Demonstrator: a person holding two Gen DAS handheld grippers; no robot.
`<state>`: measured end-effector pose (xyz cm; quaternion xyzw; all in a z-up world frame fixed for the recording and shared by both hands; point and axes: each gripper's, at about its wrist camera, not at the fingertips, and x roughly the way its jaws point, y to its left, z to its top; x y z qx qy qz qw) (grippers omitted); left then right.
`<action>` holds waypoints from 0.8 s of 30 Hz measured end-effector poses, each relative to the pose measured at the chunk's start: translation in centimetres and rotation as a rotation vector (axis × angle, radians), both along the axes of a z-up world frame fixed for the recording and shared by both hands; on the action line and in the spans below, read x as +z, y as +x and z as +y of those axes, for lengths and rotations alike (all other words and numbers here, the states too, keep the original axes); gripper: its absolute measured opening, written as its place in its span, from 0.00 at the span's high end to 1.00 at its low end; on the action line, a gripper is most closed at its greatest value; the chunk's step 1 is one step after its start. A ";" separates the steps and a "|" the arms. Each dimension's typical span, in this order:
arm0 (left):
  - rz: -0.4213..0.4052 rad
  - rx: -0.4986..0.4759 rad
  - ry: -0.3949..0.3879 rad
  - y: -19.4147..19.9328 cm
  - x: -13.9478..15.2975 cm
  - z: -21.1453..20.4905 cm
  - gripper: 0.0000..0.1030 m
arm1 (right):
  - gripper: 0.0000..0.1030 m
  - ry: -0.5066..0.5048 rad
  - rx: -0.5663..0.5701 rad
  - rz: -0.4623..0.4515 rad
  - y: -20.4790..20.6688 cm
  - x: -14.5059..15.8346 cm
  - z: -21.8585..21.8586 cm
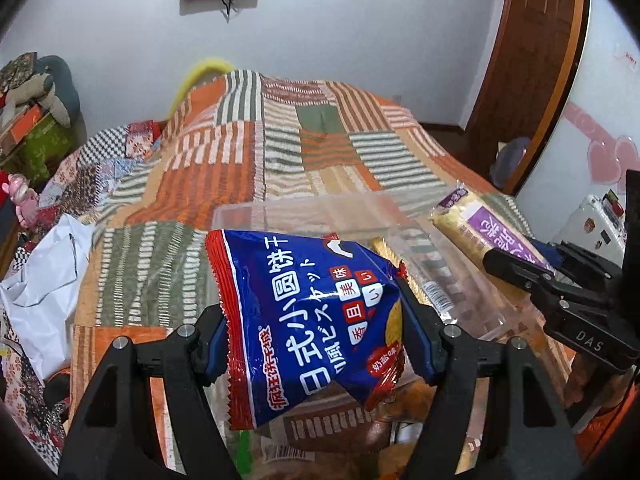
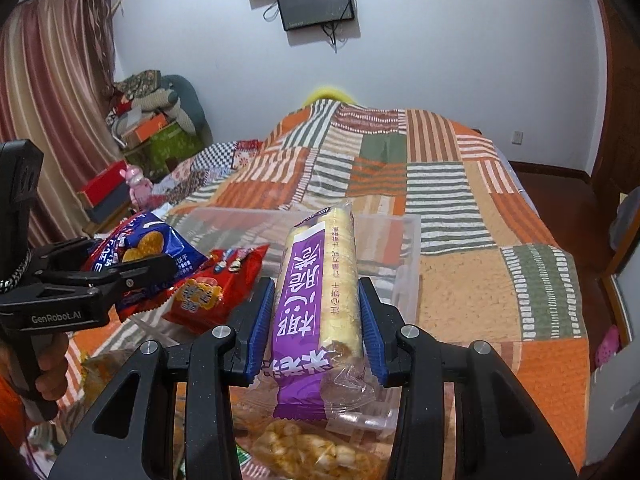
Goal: Organize snacks
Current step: 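Carry the blue bag and purple roll into the clear box and release both, then withdraw both tools from the box back to the snack pile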
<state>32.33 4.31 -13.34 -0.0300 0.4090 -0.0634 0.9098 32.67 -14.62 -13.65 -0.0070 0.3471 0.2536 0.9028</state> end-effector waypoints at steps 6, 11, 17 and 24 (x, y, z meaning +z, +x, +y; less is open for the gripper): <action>0.036 -0.024 0.030 0.7 -1.1 -0.7 0.32 | 0.63 -0.029 0.001 0.028 0.7 -0.8 0.2; 0.056 -0.022 0.018 0.9 -1.4 -0.6 0.30 | 0.63 -0.036 0.001 0.035 1.0 -1.0 0.1; 0.047 -0.010 -0.003 0.3 -0.9 -0.1 0.30 | 0.63 -0.040 0.006 0.025 0.4 -0.7 0.0; -0.008 -0.003 0.016 -1.9 0.9 0.0 0.27 | 0.57 -0.027 0.014 -0.001 -1.1 0.5 -0.5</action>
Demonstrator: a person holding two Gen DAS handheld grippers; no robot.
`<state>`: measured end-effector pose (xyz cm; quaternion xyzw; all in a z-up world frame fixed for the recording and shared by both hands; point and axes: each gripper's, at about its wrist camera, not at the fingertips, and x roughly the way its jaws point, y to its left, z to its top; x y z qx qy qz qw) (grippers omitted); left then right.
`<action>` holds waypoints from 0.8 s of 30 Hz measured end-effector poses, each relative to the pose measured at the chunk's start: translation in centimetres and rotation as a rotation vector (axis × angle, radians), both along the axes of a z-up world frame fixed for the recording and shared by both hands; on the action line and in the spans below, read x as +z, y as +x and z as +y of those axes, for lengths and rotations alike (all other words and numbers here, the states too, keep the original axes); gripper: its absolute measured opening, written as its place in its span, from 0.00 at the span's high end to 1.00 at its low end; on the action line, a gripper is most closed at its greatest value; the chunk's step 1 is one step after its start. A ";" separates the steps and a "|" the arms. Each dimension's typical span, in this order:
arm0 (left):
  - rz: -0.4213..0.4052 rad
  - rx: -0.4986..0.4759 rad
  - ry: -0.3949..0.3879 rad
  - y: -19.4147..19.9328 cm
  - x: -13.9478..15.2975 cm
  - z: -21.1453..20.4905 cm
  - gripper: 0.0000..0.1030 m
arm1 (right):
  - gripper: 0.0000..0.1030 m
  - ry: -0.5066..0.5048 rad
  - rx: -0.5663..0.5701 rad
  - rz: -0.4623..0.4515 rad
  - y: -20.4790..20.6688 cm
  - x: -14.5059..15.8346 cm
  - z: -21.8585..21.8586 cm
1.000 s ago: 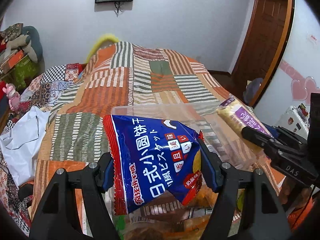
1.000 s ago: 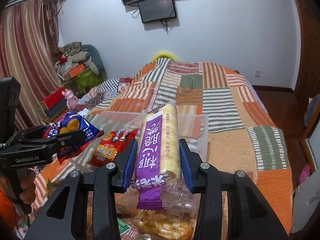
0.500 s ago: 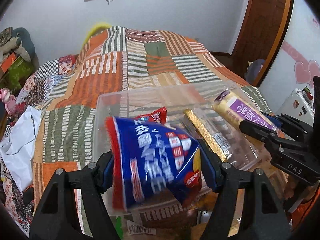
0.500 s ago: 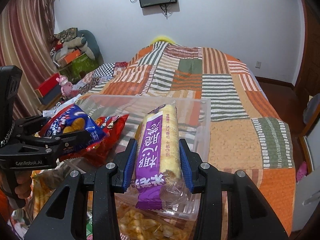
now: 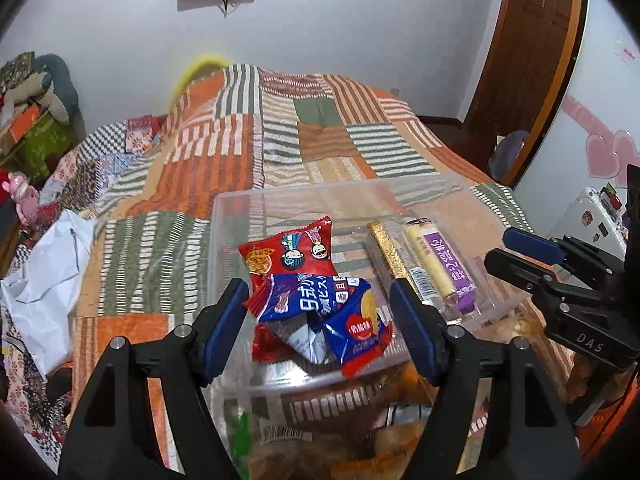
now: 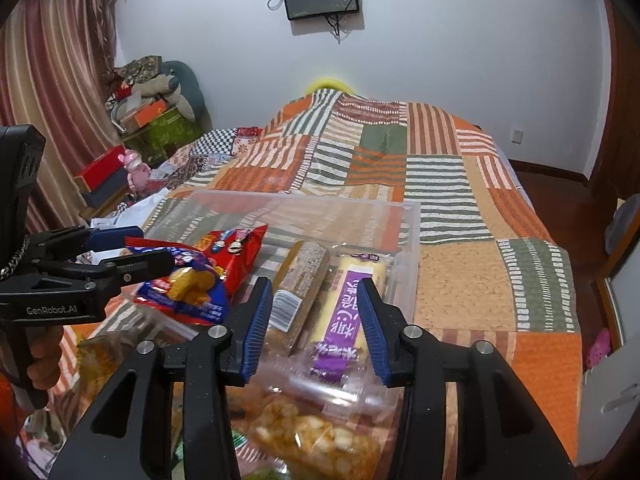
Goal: Organize snacks
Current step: 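Withdraw both tools from the box back to the snack pile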
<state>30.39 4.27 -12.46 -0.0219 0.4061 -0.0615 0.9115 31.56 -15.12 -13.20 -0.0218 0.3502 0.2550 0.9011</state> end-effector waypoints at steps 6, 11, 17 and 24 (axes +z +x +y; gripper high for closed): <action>-0.034 0.004 0.013 -2.5 1.5 0.0 0.14 | 0.40 0.014 -0.006 -0.043 -2.3 1.3 -0.9; -0.048 0.010 0.001 -4.9 2.2 0.2 0.09 | 0.37 0.019 -0.004 -0.057 -4.1 1.7 -1.5; -0.025 0.007 -0.029 -7.6 1.6 0.2 0.09 | 0.31 0.015 -0.011 -0.073 -6.1 1.7 -2.5; -0.015 0.024 -0.041 -10.3 0.1 -0.1 0.09 | 0.29 0.012 -0.014 -0.051 -7.6 0.8 -3.1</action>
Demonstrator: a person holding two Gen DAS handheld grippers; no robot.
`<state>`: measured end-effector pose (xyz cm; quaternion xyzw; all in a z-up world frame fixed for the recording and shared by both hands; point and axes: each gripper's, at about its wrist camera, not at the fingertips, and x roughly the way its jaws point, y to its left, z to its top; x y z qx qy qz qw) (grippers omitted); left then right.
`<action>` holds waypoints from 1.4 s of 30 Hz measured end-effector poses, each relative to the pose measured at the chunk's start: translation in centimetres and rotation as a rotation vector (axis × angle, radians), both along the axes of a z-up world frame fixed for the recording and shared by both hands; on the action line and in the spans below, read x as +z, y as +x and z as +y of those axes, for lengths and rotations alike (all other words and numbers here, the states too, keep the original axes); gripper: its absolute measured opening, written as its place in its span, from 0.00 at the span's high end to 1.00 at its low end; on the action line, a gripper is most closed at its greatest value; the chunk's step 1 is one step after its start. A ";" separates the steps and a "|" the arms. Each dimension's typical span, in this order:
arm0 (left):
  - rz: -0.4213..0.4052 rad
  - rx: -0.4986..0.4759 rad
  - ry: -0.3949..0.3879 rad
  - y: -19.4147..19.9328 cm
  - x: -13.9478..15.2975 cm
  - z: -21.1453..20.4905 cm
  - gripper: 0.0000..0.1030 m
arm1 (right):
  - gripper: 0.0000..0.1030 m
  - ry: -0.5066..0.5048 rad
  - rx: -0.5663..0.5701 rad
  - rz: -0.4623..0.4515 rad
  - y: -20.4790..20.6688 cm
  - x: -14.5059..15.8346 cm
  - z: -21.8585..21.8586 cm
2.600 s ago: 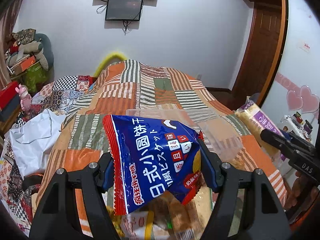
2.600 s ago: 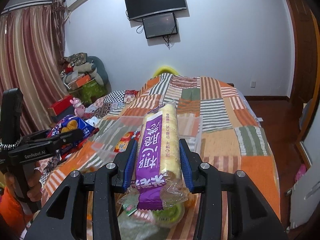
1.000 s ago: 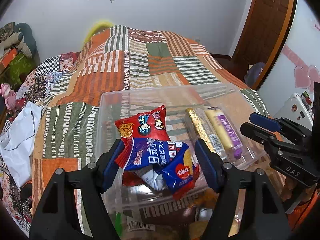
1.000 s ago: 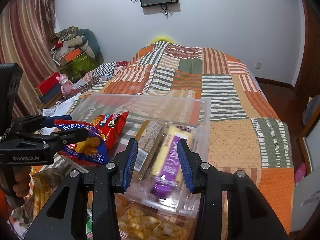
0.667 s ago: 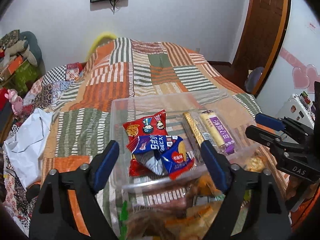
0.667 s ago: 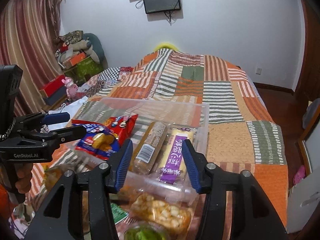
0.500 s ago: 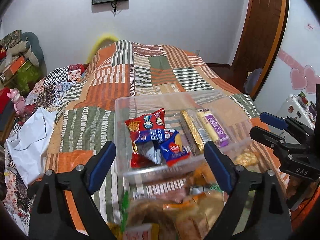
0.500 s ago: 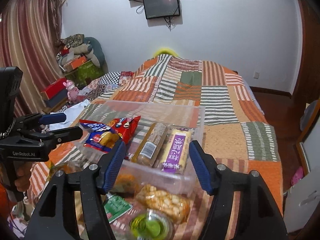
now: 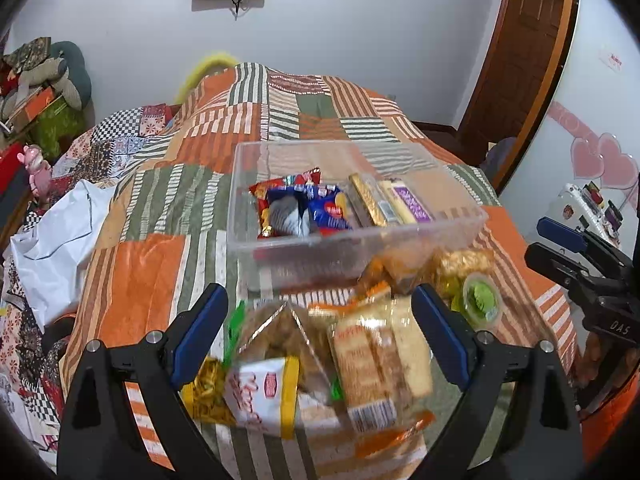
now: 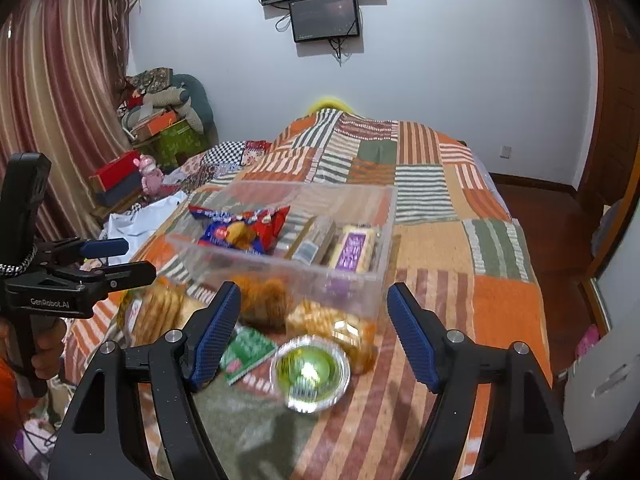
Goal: Organize snacks
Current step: 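Withdraw both tools from the box back to the snack pile, then grasp the tan barcode bread packet with the left tool while the right tool grasps the green jelly cup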
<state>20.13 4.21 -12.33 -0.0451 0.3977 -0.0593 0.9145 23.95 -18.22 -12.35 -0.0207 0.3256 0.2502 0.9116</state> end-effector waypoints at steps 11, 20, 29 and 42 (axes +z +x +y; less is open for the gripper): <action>0.005 -0.032 -0.041 -3.0 -1.9 -0.9 0.11 | 0.29 0.015 -0.010 0.113 -1.0 -3.8 -0.3; 0.018 -0.047 -0.040 -3.1 -3.1 -2.3 0.28 | 0.29 0.024 -0.009 0.169 -0.8 -5.8 0.0; 0.031 -0.029 -0.078 -2.8 -4.6 -1.9 0.44 | 0.29 0.050 -0.020 0.207 0.0 -7.1 -0.1; 0.025 0.012 -0.088 -3.1 -4.5 -1.1 0.67 | 0.49 0.011 0.004 0.200 0.0 -7.1 1.2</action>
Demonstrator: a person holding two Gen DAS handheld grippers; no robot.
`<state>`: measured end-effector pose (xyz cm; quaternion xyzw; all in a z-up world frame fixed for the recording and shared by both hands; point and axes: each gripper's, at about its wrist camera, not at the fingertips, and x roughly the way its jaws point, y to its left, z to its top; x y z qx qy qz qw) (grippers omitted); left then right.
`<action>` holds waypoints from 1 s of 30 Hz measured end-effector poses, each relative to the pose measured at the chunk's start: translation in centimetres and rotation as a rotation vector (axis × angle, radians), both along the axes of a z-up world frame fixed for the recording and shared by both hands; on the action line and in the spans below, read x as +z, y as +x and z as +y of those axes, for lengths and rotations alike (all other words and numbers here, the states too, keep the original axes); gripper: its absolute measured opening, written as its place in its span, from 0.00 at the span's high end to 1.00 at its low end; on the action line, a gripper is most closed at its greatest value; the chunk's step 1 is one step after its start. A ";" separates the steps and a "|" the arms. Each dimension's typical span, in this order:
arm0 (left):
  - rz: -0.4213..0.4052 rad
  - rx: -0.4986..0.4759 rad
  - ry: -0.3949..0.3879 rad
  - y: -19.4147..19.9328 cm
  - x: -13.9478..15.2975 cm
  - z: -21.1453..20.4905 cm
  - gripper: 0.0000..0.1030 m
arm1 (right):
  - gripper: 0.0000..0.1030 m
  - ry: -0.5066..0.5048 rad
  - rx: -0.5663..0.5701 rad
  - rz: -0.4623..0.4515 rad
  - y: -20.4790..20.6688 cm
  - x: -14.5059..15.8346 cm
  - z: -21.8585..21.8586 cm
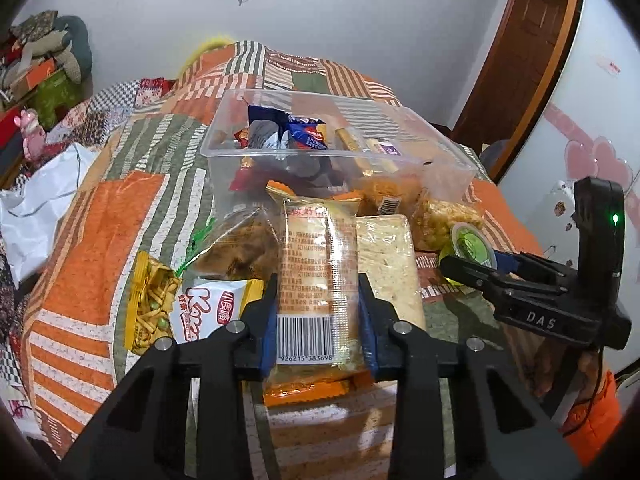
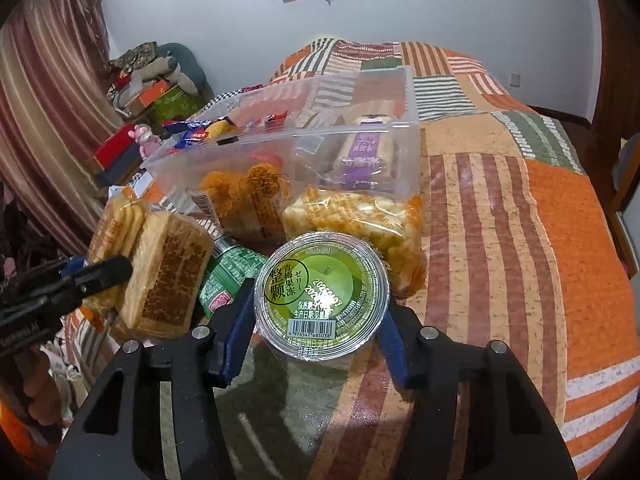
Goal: Organize snacks
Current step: 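Grasp the tan barcode bread packet with the left tool while the right tool grasps the green jelly cup, then carry the bread packet and jelly cup into the clear box and release both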
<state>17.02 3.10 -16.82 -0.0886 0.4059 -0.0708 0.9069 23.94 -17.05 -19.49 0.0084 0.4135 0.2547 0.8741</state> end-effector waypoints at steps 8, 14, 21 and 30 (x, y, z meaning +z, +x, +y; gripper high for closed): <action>-0.036 0.011 -0.002 -0.7 1.2 0.2 0.67 | 0.49 0.035 -0.004 -0.021 -0.9 1.5 -0.9; -0.081 0.018 -0.001 -1.0 3.0 0.4 0.67 | 0.49 0.061 -0.015 -0.074 -1.7 3.7 -1.8; -0.127 0.018 0.003 -0.6 5.1 0.6 0.67 | 0.49 0.067 -0.019 -0.143 -1.7 6.3 -1.8; -0.181 -0.004 0.028 1.4 7.5 -0.3 0.67 | 0.49 0.076 -0.024 -0.211 -0.5 8.7 -1.5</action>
